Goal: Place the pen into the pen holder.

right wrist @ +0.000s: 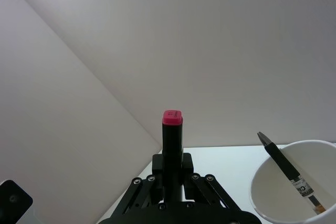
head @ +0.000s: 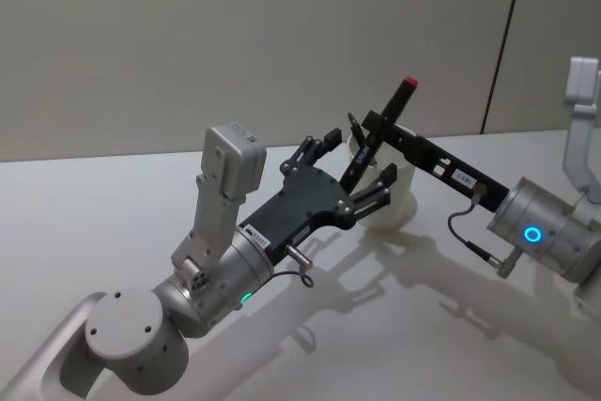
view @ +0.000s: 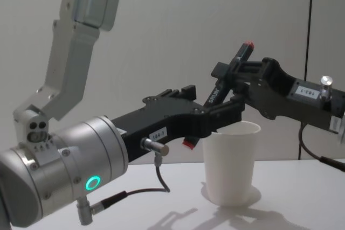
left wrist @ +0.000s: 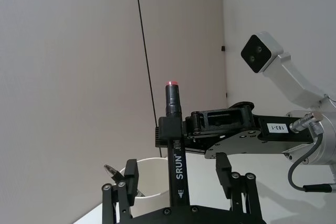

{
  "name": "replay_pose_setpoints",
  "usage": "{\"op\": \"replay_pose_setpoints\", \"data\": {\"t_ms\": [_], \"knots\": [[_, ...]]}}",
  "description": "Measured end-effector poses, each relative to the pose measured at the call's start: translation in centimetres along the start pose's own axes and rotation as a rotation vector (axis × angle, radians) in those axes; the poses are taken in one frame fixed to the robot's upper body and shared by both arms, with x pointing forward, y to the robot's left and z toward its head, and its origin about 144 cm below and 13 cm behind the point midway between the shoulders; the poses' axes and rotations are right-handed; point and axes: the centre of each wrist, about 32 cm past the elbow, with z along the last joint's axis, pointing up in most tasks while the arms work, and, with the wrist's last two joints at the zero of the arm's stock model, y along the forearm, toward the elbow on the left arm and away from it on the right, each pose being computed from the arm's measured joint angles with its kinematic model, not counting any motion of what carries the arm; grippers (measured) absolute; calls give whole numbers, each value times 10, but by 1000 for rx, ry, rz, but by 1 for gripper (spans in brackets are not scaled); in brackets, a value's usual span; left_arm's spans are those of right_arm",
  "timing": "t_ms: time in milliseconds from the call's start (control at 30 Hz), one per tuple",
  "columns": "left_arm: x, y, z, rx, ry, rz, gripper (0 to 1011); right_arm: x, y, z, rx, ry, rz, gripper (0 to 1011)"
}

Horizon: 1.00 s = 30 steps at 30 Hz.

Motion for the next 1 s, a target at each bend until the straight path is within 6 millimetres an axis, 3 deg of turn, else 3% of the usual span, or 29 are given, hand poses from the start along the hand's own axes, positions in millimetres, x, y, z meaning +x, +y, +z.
{"op": "replay_pose_setpoints", "data": {"t_ms": [167, 500, 1000], "knots": [[0, 0, 0, 0, 0, 0, 1000, 0, -1, 1, 4, -4, -2, 201], [0, 0, 0, 0, 0, 0, 1003, -1, -7, 12, 57, -55, -14, 201], [0, 0, 0, 0, 0, 0, 1003, -5, -29, 47, 169, -228, -81, 201]]}}
